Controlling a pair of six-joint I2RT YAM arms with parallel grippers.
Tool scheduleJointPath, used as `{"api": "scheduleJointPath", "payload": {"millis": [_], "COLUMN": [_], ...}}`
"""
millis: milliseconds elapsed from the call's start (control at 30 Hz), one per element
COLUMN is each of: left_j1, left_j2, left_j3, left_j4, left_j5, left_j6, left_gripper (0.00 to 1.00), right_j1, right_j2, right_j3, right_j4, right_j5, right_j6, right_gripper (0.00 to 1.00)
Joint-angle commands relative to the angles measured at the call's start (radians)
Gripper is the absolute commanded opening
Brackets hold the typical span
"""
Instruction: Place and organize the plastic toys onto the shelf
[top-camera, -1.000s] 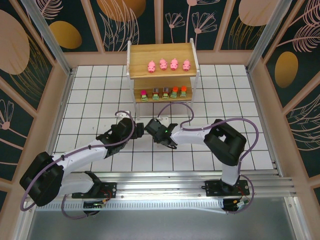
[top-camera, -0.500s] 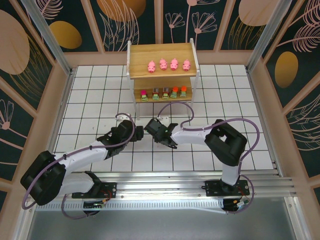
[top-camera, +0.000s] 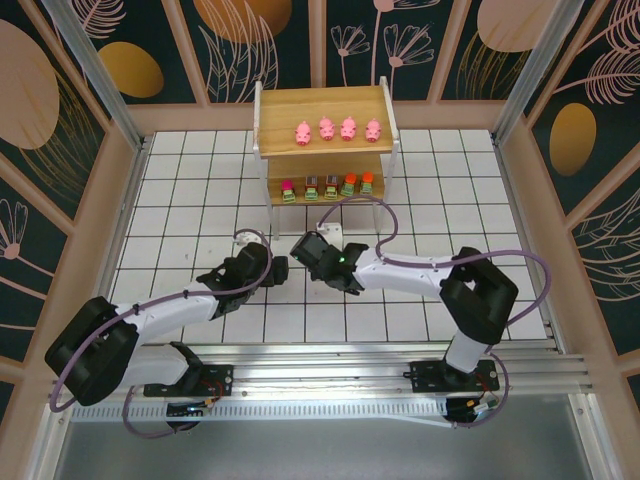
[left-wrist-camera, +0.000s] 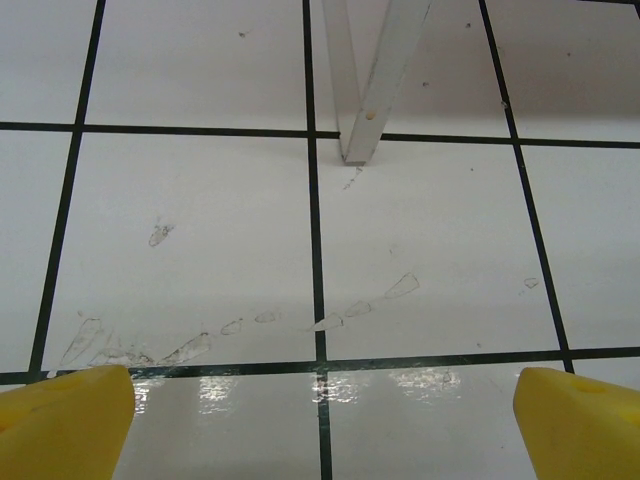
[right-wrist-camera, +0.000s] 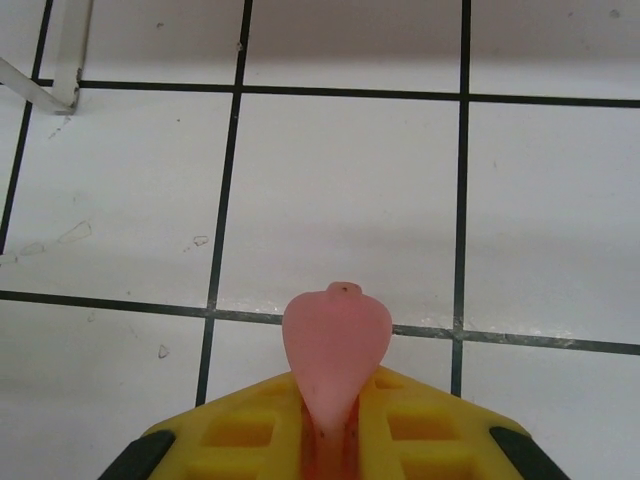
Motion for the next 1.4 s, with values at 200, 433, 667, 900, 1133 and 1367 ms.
{"api": "scheduleJointPath", "payload": {"millis": [200,433,667,900,1133,1367], "left_j1": [0.008,0.009,0.008,0.008,0.008,0.008], "left_j2": [0.017,0.022,0.026,0.037,0.048,0.051], "left_j3": [-0.020,-0.027,-0.028,-0.023,-0.018,-0.014], "left_j4": [0.034,0.046,0.049,0.049,0.051,0.046], "left_j5": [0.010,0.019,0.027,0.041,0.047,0.054], "left_j6": [0.024,0.029,0.035,0.040,0.045,0.047], "left_gripper": [0.97,0.97,0.97,0.97,0.98,0.98], "right_j1": [0.032,0.040,0.043,0.043,0.043,0.028], "right_j2": [-0.103,-0.124,-0.126,-0.109,-0.035,0.093], "right_j3": [0.145,0.260,0.399,0.547,0.740,0.993], "right_j4": [-0.132,-0.192,-0.251,-0.289,-0.333,-0.416], "right_j5": [0.091,0.115,0.144,0.173,0.196,0.196], "right_j6": [-0.035,-0.074,-0.130,-0.201,-0.282,-0.331], "right_gripper": [0.12,0.11,0.11,0.11,0.11,0.11]}}
